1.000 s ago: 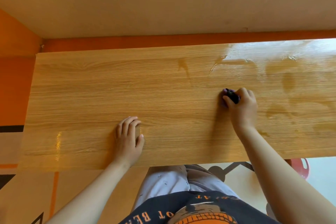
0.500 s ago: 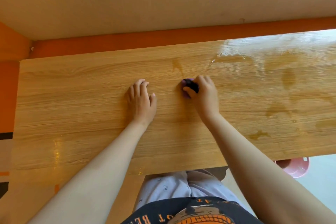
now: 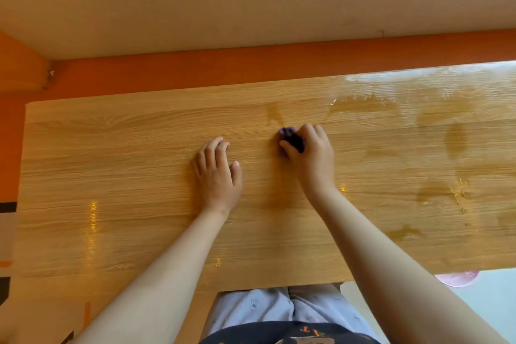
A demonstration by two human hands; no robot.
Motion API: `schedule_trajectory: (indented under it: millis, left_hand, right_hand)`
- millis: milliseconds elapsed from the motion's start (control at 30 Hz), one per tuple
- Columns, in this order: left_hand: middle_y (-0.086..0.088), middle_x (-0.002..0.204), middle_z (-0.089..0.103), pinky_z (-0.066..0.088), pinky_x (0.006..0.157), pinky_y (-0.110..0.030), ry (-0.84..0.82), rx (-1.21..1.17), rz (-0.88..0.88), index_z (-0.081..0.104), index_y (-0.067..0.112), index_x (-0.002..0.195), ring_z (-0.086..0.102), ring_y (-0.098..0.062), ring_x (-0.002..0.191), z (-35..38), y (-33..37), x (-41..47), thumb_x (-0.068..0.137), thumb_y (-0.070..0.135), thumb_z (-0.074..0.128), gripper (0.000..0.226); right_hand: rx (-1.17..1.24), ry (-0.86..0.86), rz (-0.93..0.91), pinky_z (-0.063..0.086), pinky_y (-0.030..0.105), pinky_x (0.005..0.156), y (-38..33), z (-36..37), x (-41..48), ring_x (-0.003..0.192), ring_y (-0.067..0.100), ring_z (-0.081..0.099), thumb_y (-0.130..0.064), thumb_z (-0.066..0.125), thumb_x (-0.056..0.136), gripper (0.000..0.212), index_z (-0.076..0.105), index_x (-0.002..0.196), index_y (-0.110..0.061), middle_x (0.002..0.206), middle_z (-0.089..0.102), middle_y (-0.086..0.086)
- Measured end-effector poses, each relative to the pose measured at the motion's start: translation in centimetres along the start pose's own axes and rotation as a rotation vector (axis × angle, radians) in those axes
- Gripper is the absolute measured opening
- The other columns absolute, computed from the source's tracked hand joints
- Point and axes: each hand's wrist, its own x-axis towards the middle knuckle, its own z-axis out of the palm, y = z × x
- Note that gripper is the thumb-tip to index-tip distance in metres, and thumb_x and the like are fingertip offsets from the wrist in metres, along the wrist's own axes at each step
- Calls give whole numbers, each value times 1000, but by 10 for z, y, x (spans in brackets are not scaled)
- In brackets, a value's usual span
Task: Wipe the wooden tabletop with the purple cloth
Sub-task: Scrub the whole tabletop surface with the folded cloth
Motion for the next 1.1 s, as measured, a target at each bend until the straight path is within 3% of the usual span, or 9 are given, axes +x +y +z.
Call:
schedule_trajectory:
  millis: [133,233,367,500,667,933,1100]
  left_hand:
    - [-10,135,50,30,104,-43,-16,29,-7,54,5,121,41,-30,124,-2,2,1,84,22,46,42]
    - [-9,136,49,27,105,-41,-17,33,-12,54,6,121,40,-29,126,-2,2,0,86,23,47,40]
    - [-9,133,51,29,103,-42,-14,25,-19,55,7,120,42,-29,124,-1,1,2,85,24,47,40]
    - [-10,133,51,30,102,-42,0,12,-18,55,6,118,43,-30,122,0,1,1,85,25,46,40]
    - [-10,132,51,29,102,-41,4,2,-16,54,6,118,43,-30,122,0,2,1,84,25,45,39]
    - [-9,134,50,28,104,-41,-16,29,-27,53,7,120,41,-29,124,-1,3,1,85,25,46,40]
    - [-7,135,48,28,104,-40,-26,34,-43,53,7,121,40,-28,125,-1,4,1,86,24,48,39]
  right_hand:
    - [-6,-77,-149,44,35,63,-39,37,15,89,23,52,-24,72,79,25,54,88,-9,91,54,5]
    - [-1,-73,-150,42,35,63,-36,36,30,88,24,51,-25,72,79,26,53,86,-9,91,55,6]
    - [47,43,-28,40,32,67,3,-1,46,84,22,50,-25,72,78,25,52,83,-11,91,56,7]
    - [-15,213,135,26,20,64,54,-57,57,80,20,47,-26,72,79,27,52,82,-9,88,51,4]
    - [-53,274,239,35,25,70,70,-73,56,88,25,52,-27,70,80,28,53,87,-7,95,55,8]
    - [7,4,-68,40,33,66,-20,24,46,88,24,52,-23,73,77,26,53,85,-9,92,57,8]
    - [0,-57,-165,41,33,62,-44,45,62,91,23,51,-26,71,80,26,53,87,-8,92,55,6]
